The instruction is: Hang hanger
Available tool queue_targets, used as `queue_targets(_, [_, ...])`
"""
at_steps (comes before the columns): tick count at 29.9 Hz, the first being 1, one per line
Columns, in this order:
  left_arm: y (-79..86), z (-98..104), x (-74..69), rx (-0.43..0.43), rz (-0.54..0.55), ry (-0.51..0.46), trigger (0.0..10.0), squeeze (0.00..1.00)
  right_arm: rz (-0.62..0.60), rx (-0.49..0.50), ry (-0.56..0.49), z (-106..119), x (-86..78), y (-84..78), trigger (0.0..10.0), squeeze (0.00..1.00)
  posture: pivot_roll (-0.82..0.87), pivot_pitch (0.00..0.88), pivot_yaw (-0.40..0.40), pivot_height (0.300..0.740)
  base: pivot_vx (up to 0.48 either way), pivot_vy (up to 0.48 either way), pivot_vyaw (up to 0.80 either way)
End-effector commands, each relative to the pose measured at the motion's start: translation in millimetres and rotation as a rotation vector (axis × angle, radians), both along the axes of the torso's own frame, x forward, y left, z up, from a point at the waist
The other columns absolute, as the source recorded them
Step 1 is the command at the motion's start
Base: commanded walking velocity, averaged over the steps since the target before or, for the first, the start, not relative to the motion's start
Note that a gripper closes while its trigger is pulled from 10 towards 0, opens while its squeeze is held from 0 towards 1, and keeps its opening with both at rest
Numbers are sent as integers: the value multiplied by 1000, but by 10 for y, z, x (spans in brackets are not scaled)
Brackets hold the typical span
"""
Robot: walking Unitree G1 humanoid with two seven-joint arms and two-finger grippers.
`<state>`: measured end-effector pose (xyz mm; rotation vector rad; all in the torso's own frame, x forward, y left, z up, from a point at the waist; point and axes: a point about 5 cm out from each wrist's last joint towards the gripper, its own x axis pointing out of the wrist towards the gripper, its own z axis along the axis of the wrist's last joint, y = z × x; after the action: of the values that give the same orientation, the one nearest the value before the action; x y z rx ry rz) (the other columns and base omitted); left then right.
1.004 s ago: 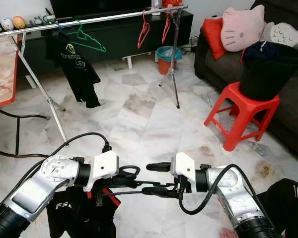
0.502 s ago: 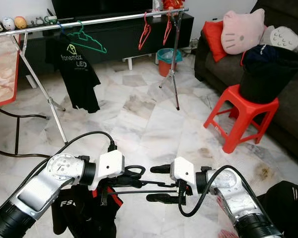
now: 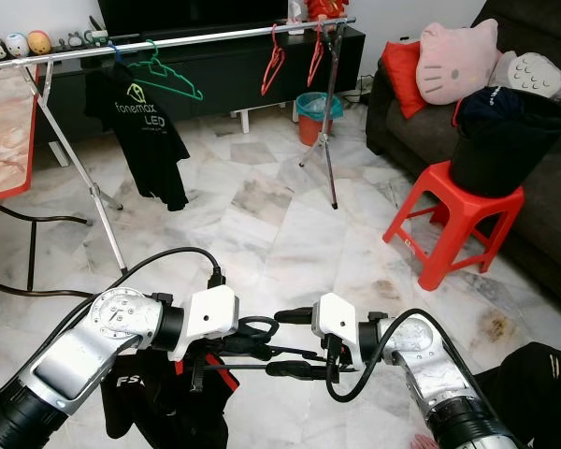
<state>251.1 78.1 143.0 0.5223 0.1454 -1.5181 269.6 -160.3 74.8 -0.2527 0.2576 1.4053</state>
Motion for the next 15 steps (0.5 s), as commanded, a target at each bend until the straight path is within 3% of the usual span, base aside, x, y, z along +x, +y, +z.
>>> queue_targets(1, [-38, 86, -3, 2, -28, -34, 10000, 0, 12, 18, 21, 22, 7, -18, 9647, 0, -27, 0, -35, 740, 0, 0, 0])
queue_targets(2, [-42, 93, -2, 0, -28, -36, 10000, 0, 17, 11, 29, 7, 1, -22, 5176, 0, -27, 0, -35, 740, 0, 0, 0])
queue_targets(3, [-43, 96, 0, -1, -28, -37, 10000, 0, 15, 8, 27, 5, 5, -26, 0, 0, -23, 0, -39, 740, 0, 0, 0])
queue_targets(15, [-53, 111, 4, -5, -19, -40, 10000, 0, -13, 27, 34, -3, 32, -39, 0, 0, -22, 0, -40, 740, 0, 0, 0])
